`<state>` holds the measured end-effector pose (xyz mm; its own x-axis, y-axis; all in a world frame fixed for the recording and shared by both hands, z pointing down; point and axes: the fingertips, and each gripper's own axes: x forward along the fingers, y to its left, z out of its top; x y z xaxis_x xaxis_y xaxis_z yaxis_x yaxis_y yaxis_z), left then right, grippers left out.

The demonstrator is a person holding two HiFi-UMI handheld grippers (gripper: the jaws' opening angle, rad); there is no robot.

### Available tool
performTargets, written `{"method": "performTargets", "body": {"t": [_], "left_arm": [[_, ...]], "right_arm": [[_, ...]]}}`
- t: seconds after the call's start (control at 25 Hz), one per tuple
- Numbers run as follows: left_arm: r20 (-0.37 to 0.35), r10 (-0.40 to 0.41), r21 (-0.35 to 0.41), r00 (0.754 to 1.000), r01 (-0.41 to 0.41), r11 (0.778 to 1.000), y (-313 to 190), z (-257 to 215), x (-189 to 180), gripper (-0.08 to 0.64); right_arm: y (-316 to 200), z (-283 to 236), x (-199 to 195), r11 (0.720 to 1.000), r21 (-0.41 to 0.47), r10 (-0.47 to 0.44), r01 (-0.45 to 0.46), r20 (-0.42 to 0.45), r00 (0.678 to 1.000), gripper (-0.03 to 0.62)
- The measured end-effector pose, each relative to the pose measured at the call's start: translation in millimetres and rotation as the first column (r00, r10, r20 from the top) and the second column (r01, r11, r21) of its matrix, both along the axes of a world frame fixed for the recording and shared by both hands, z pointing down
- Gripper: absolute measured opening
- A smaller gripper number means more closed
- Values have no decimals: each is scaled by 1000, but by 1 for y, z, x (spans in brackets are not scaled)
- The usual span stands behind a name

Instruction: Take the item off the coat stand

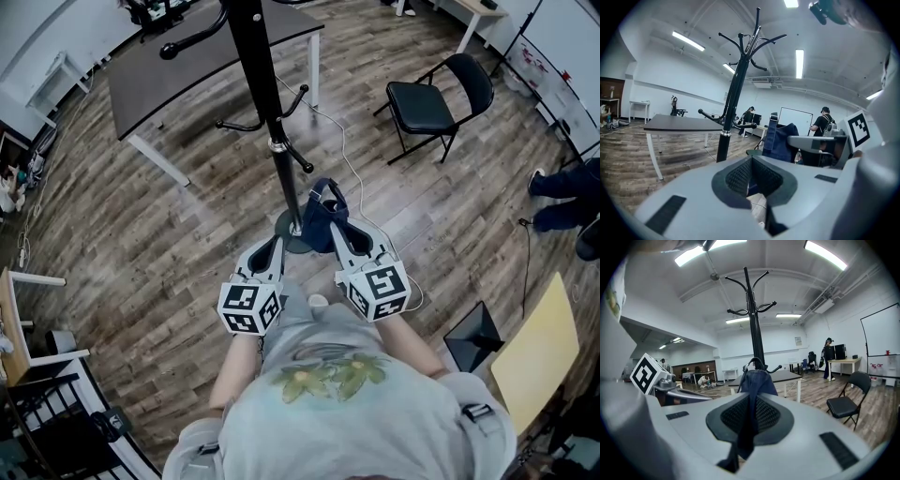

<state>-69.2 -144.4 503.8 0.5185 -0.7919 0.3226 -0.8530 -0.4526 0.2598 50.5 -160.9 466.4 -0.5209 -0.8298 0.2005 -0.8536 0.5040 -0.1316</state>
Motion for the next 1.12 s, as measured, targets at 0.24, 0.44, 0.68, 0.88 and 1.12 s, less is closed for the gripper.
{"method": "performTargets", "body": {"t": [0.24,0.44,0.68,0.88,1.12], "left_arm": [[-13,2,-7,1000,-2,1000,-3,1,2,15],[-16,-1,-10,1000,1,1000,-2,4,6,15],[-26,-2,-15,1000,1,1000,-8,4,2,15],[-31,2,-12,1000,-2,1000,-10,4,-2,15],[-28,3,-10,1000,-3,1000,-13,3,1,15]], "right_arm": [[0,3,3,1000,-13,5,-5,0,1000,21],[2,7,10,1000,-17,4,-4,-2,1000,21],[-3,7,7,1000,-20,5,-5,-5,1000,21],[-4,6,3,1000,-13,6,-6,-9,1000,21],[-7,7,7,1000,-15,9,-9,-16,1000,21]]}}
